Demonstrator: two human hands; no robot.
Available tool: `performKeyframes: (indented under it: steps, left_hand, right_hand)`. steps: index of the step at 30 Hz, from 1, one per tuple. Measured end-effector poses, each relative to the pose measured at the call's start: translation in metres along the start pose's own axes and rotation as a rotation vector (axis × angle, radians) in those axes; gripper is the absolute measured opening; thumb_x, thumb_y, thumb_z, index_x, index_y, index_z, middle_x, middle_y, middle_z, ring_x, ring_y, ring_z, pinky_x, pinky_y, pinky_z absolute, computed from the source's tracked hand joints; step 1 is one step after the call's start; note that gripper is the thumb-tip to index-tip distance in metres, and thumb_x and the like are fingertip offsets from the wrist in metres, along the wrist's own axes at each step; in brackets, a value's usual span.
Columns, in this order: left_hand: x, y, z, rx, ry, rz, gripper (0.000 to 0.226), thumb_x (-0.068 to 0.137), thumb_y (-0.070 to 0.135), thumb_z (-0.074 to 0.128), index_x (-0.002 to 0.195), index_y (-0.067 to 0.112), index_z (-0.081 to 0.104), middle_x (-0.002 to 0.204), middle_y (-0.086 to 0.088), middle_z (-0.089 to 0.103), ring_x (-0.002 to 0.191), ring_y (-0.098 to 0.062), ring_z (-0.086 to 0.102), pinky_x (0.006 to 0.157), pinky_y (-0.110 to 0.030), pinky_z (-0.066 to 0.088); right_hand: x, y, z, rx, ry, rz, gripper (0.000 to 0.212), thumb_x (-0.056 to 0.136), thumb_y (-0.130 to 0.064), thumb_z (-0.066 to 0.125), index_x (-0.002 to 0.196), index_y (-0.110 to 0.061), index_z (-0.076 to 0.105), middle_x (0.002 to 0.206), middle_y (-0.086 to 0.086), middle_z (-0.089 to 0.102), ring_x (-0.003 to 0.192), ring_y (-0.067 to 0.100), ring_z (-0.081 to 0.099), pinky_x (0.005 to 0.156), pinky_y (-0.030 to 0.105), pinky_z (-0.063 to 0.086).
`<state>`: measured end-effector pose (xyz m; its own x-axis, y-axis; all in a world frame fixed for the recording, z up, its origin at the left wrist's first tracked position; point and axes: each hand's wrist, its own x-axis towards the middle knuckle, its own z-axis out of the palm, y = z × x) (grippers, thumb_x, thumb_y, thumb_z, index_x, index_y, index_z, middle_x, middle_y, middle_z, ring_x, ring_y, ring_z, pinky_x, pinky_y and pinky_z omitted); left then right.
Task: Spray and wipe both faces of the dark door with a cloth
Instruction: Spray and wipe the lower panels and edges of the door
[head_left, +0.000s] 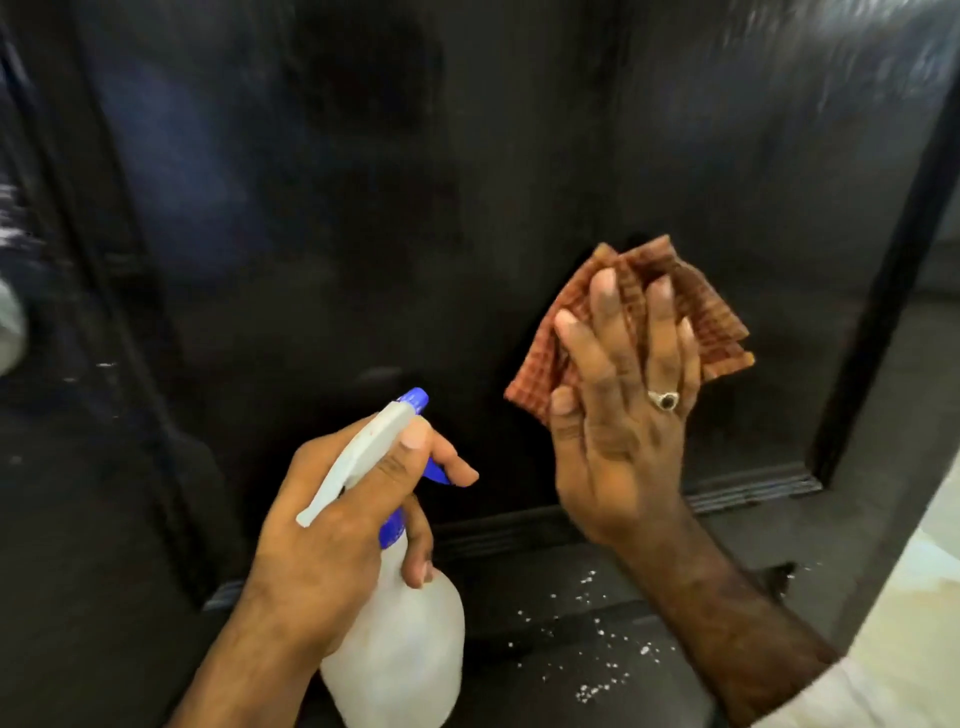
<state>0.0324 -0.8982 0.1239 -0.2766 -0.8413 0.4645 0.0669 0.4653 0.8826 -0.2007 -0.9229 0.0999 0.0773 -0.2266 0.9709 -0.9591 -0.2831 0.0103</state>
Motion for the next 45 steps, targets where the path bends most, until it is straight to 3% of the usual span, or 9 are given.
performKeyframes:
  steps: [6,15,20,26,31,36,39,42,45]
  left_hand:
    - [-0.045,0.003,-0.081,0.03,0.21,-0.036,0.039,0.099,0.044,0.058,0.088,0.011,0.076,0.101,-0.015,0.078,0.04,-0.034,0.051,0.052,-0.042,0.052]
    - [-0.114,0.007,-0.171,0.105,0.458,-0.093,0.037,0.097,0.044,0.053,0.082,0.02,0.077,0.098,-0.008,0.081,0.043,-0.037,0.056,0.05,-0.041,0.059]
    - [-0.131,0.005,-0.194,0.086,0.465,-0.112,0.045,0.094,0.046,0.054,0.092,0.006,0.075,0.097,-0.009,0.08,0.041,-0.032,0.057,0.05,-0.039,0.059]
    - [-0.144,0.002,-0.204,0.048,0.485,-0.093,0.047,0.088,0.051,0.055,0.09,0.01,0.075,0.096,-0.008,0.081,0.043,-0.031,0.059,0.05,-0.036,0.059]
    - [-0.156,-0.002,-0.211,0.035,0.49,-0.086,0.041,0.089,0.052,0.055,0.084,0.018,0.077,0.096,-0.009,0.08,0.045,-0.031,0.059,0.05,-0.037,0.058]
    - [-0.17,0.002,-0.227,0.109,0.544,-0.058,0.037,0.097,0.047,0.053,0.084,0.023,0.077,0.095,-0.007,0.08,0.047,-0.034,0.06,0.048,-0.039,0.058]
    - [-0.177,-0.001,-0.232,0.114,0.557,-0.074,0.041,0.097,0.046,0.053,0.095,0.012,0.075,0.094,-0.008,0.08,0.047,-0.035,0.06,0.048,-0.04,0.059]
    - [-0.181,-0.002,-0.229,0.081,0.518,-0.093,0.042,0.095,0.045,0.054,0.092,0.01,0.076,0.093,-0.01,0.08,0.045,-0.034,0.058,0.047,-0.039,0.058]
    - [-0.181,0.0,-0.225,0.039,0.451,-0.067,0.039,0.095,0.044,0.054,0.085,0.015,0.078,0.095,-0.009,0.08,0.044,-0.033,0.058,0.05,-0.036,0.058]
  right_hand:
    - [-0.056,-0.081,0.034,-0.032,-0.167,-0.181,0.053,0.11,-0.03,0.048,0.162,-0.024,0.047,0.176,0.004,0.029,0.163,0.043,0.019,0.128,0.065,0.014]
    - [0.022,-0.231,0.075,0.033,-0.088,-0.197,0.06,0.112,-0.034,0.048,0.167,-0.014,0.035,0.177,0.006,0.025,0.166,0.033,0.013,0.132,0.057,0.011]
    - [0.006,-0.198,0.064,0.004,-0.104,-0.439,0.057,0.105,-0.03,0.062,0.16,-0.018,0.051,0.171,0.003,0.04,0.16,0.029,0.033,0.123,0.056,0.035]
    - [0.04,-0.222,0.07,0.009,-0.039,-0.249,0.058,0.109,-0.035,0.053,0.162,-0.012,0.046,0.174,0.006,0.033,0.164,0.03,0.022,0.13,0.055,0.02]
    - [-0.014,-0.251,0.092,0.052,-0.198,-0.547,0.063,0.108,-0.029,0.057,0.166,-0.012,0.038,0.176,0.009,0.026,0.165,0.032,0.018,0.129,0.057,0.025]
    - [0.024,-0.318,0.117,0.041,-0.32,-0.628,0.062,0.114,-0.036,0.036,0.171,-0.013,0.024,0.18,0.008,0.011,0.167,0.028,0.001,0.129,0.056,0.022]
    - [0.03,-0.323,0.117,0.035,-0.382,-0.663,0.064,0.114,-0.038,0.034,0.171,-0.013,0.021,0.18,0.008,0.006,0.167,0.026,-0.001,0.13,0.054,0.023]
    - [0.017,-0.291,0.1,0.012,-0.284,-0.651,0.062,0.115,-0.034,0.041,0.171,-0.014,0.022,0.181,0.005,0.008,0.167,0.025,0.0,0.133,0.048,0.014]
    - [0.002,-0.245,0.083,0.024,-0.141,-0.545,0.061,0.111,-0.027,0.055,0.166,-0.012,0.036,0.177,0.007,0.026,0.165,0.029,0.018,0.131,0.051,0.023]
